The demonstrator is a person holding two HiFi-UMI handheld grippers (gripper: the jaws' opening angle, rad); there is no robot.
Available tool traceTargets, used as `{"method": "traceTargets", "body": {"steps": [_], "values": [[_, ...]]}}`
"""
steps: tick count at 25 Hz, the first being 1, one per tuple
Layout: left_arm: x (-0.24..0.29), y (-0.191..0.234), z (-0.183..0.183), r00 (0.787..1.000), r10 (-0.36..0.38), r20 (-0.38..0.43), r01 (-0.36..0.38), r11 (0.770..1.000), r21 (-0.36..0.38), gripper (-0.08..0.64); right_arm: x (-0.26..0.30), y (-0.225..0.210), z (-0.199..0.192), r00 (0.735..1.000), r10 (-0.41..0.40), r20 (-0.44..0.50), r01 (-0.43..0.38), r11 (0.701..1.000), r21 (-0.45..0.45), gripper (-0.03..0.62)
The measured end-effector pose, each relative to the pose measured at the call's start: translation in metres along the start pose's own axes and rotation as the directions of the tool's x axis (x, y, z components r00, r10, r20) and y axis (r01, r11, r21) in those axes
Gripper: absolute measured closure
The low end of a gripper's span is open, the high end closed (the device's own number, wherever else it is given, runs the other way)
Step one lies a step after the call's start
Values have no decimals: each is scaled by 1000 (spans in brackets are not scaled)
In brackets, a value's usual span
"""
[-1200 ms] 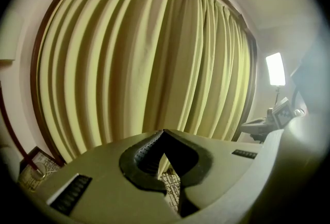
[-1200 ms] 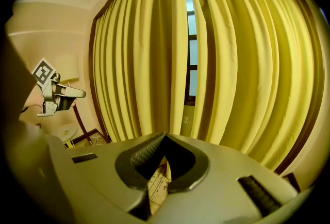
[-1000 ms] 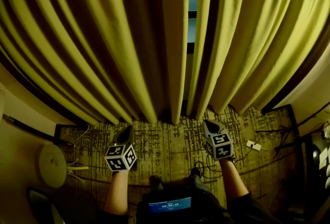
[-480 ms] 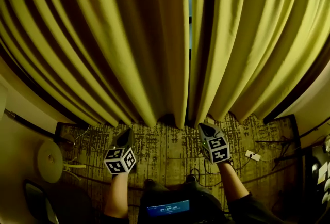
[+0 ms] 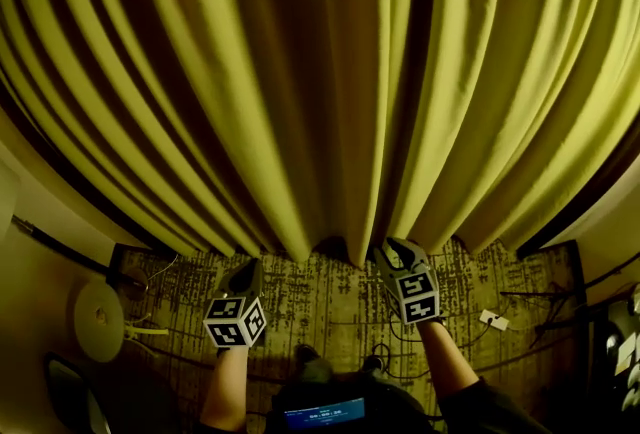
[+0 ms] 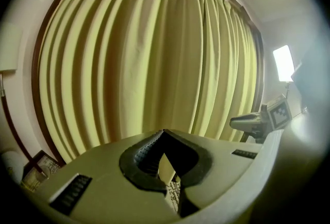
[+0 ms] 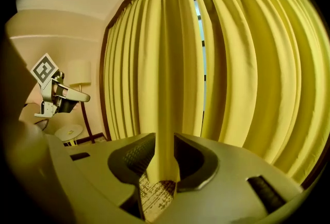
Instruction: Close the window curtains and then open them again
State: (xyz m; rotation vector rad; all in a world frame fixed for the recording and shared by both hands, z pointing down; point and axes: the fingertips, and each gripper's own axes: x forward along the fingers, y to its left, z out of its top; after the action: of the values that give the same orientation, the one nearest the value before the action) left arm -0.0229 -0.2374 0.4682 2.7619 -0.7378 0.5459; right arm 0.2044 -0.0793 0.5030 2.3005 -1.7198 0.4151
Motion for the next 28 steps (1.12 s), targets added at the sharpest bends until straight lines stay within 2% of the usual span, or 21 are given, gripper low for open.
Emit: {"method": "traceTargets", "body": {"steps": [6, 11, 16, 21, 23, 25, 28], "values": [[19, 17, 23, 998, -61, 16, 61, 998, 21, 556, 24, -15, 99, 987, -72, 147, 76, 997, -21, 343], [30, 35, 48, 994, -105, 40, 104, 994, 40, 556, 37, -44, 188, 943, -182, 280, 205, 977, -56, 182], [43, 50, 77, 985, -163, 62, 158, 984, 76, 556, 49, -49, 279, 890, -253, 380, 311, 945, -99, 153], [64, 41, 108, 969, -235, 76, 226, 968, 110, 556, 55, -64, 342, 833, -315, 455, 405, 907, -113, 130], [72, 32, 121, 963, -259, 81, 248, 961, 121, 556, 57, -72, 363, 814, -315, 488, 425, 896, -131, 129], [78, 24, 134, 955, -283, 90, 271, 954, 128, 556, 61, -75, 382, 807, -314, 501, 438, 887, -148, 127], [86, 15, 156, 946, -305, 112, 288, 946, 148, 556, 68, -76, 406, 813, -323, 485, 445, 881, -159, 110]]}}
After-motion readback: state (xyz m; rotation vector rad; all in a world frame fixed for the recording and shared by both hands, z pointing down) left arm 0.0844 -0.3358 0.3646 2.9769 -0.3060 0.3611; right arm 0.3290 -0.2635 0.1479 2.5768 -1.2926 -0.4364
